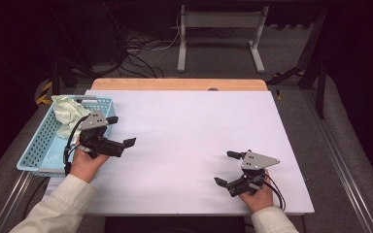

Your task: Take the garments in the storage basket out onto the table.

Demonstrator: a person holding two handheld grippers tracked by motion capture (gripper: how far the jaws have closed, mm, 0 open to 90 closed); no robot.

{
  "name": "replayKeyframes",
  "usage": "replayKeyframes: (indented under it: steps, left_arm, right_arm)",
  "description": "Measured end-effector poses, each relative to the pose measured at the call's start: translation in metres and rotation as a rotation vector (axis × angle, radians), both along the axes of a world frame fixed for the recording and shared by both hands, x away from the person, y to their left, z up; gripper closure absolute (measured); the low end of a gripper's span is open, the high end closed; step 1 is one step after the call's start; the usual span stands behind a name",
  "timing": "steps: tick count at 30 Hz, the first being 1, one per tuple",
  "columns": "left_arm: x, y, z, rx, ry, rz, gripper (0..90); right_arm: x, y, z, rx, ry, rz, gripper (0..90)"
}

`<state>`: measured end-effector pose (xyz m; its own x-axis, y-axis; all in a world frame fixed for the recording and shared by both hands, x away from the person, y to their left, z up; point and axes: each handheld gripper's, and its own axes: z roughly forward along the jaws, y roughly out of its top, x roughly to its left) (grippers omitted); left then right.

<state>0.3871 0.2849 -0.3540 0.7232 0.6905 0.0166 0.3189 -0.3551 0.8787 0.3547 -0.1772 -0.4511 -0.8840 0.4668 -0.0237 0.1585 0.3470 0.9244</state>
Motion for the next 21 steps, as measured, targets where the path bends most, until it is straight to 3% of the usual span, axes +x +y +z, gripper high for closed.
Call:
replayKeyframes:
  steps: [21]
  left_arm:
    - [0.031,0.032,0.019,-0.011,0.012,0.096,0.2]
  right_arm:
    - [0.001,-0.001,-0.002,-0.001,0.013,-0.010,0.1]
